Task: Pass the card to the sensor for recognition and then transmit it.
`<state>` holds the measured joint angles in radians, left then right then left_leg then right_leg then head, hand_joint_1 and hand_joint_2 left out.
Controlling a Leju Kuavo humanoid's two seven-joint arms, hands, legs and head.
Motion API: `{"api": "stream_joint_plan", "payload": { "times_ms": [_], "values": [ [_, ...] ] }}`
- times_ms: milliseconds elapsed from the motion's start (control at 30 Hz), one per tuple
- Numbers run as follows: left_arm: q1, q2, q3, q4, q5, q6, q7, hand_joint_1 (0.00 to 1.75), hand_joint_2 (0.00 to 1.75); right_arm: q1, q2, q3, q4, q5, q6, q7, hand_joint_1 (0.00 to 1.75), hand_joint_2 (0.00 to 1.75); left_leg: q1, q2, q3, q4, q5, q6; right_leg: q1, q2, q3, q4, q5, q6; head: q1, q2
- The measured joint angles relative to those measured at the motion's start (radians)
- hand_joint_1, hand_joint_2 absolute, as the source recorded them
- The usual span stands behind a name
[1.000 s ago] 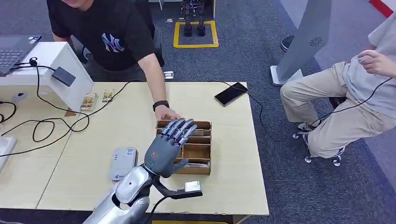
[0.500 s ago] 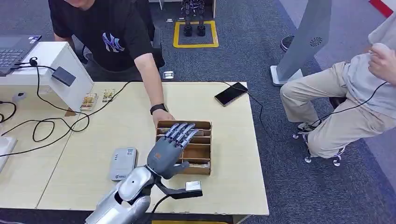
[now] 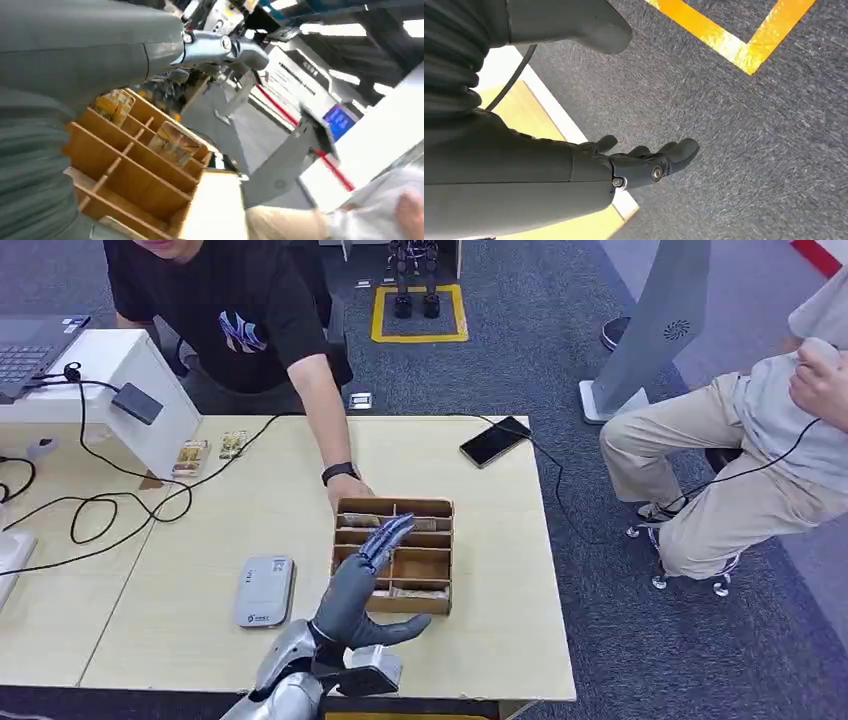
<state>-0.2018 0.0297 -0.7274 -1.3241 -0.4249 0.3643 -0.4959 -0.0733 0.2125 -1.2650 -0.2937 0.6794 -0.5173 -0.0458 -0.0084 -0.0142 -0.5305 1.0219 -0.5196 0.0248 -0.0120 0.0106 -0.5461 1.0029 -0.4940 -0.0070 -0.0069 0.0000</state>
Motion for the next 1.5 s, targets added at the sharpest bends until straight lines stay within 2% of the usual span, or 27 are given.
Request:
{"api": "stream_joint_plan", "payload": {
  "times_ms": [233, 433, 600, 667, 800, 933, 1133, 1400, 1500],
  "values": [
    [0.042, -0.019, 0.06, -0.029, 0.006, -0.005, -0.006, 0.0, 1.75, 0.001, 0.0, 0.0, 0.0, -0.003, -0.002, 0.0, 0.0, 1.75, 0.0, 0.0, 0.0, 0.0, 0.0, 0.0, 0.0, 0.0, 0.0, 0.0, 0.0, 0.0, 0.0, 0.0],
    [0.053, -0.027, 0.08, -0.034, 0.005, -0.005, -0.007, 0.0, 1.75, 0.001, 0.0, 0.0, 0.0, -0.003, -0.002, 0.0, 0.0, 1.75, 0.0, 0.0, 0.0, 0.0, 0.0, 0.0, 0.0, 0.0, 0.0, 0.0, 0.0, 0.0, 0.0, 0.0],
    [0.062, -0.034, 0.095, -0.041, 0.023, -0.043, -0.035, 0.0, 1.75, 0.001, 0.0, -0.001, 0.0, -0.002, -0.002, -0.002, 0.0, 1.75, 0.0, 0.0, 0.0, 0.0, 0.0, 0.0, 0.0, 0.0, 0.0, 0.0, 0.0, 0.0, 0.0, 0.0],
    [0.062, -0.03, 0.096, -0.042, -0.021, -0.053, -0.031, 0.0, 1.75, 0.001, 0.0, -0.001, 0.0, 0.004, 0.0, -0.004, 0.0, 1.75, 0.0, 0.0, 0.0, 0.0, 0.0, 0.0, 0.0, 0.0, 0.0, 0.0, 0.0, 0.0, 0.0, 0.0],
    [0.04, -0.007, 0.095, -0.003, -0.252, -0.009, 0.047, 0.0, 1.75, 0.0, 0.0, -0.001, 0.0, 0.017, 0.003, -0.001, 0.0, 1.75, 0.0, 0.0, 0.0, 0.0, 0.0, 0.0, 0.0, 0.0, 0.0, 0.0, 0.0, 0.0, 0.0, 0.0],
    [0.009, 0.007, 0.084, 0.087, -0.373, 0.042, 0.109, 0.0, 1.75, 0.0, 0.0, -0.001, 0.0, 0.026, 0.004, 0.002, 0.0, 1.75, 0.0, 0.0, 0.001, 0.0, 0.0, 0.0, 0.0, 0.0, 0.0, 0.0, 0.0, 0.0, 0.0, 0.0],
    [-0.028, 0.024, 0.069, 0.175, -0.504, 0.085, 0.202, 0.0, 1.75, 0.0, 0.0, -0.001, 0.0, 0.032, 0.004, 0.005, 0.0, 1.75, 0.0, 0.0, 0.0, 0.0, 0.0, 0.0, 0.0, 0.0, 0.0, 0.0, 0.0, 0.0, 0.0, 0.0],
    [-0.053, 0.033, 0.056, 0.243, -0.569, 0.1, 0.247, 0.0, 1.75, 0.0, -0.001, -0.001, 0.001, 0.04, 0.004, 0.01, 0.0, 1.75, 0.0, 0.0, 0.0, 0.0, 0.0, 0.0, 0.0, 0.0, 0.0, 0.0, 0.0, 0.0, 0.0, 0.0],
    [-0.059, 0.034, 0.054, 0.259, -0.615, 0.128, 0.285, 0.0, 1.75, 0.0, -0.001, -0.001, 0.001, 0.042, 0.004, 0.011, 0.0, 1.75, 0.0, 0.0, 0.0, 0.0, 0.0, 0.0, 0.0, 0.0, 0.0, 0.0, 0.0, 0.0, 0.0, 0.0]
  ]
}}
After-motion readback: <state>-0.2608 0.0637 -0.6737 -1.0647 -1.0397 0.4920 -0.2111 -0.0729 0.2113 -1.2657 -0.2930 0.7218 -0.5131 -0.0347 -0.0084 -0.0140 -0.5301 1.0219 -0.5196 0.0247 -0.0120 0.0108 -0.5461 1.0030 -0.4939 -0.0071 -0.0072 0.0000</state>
